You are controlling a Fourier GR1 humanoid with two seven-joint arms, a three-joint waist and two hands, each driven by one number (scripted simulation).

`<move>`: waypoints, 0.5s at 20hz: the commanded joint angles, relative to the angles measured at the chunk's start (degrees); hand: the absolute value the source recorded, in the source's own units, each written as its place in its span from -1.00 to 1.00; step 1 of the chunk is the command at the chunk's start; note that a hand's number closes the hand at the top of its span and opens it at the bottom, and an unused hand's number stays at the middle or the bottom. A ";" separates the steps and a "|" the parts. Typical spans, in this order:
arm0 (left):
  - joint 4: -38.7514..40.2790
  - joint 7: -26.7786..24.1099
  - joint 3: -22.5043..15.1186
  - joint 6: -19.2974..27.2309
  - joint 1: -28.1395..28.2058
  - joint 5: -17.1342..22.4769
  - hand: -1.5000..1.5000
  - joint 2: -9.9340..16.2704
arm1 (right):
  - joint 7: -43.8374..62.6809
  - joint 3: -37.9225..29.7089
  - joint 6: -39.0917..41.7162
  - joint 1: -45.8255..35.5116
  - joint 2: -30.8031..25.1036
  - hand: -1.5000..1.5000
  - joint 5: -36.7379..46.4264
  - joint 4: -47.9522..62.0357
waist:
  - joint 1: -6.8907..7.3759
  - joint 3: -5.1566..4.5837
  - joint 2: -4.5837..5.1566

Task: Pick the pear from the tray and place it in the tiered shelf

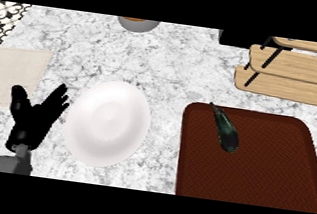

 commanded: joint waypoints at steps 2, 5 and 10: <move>-1.35 0.21 -1.04 1.53 1.50 -1.34 0.00 -1.28 | 0.02 -6.91 1.58 -0.35 -1.27 -1.00 -6.85 1.27 | -0.49 0.04 -0.20; -1.41 -1.62 -1.49 0.40 2.12 -1.07 0.00 -1.90 | -0.51 -9.53 -0.40 -1.01 -0.06 -1.00 -9.05 3.73 | 0.40 0.05 0.15; 1.79 -0.28 -0.56 1.29 -1.81 -1.49 0.00 -1.66 | 3.86 -13.94 -2.99 -3.93 -2.56 -1.00 -12.91 4.33 | 0.04 0.02 0.22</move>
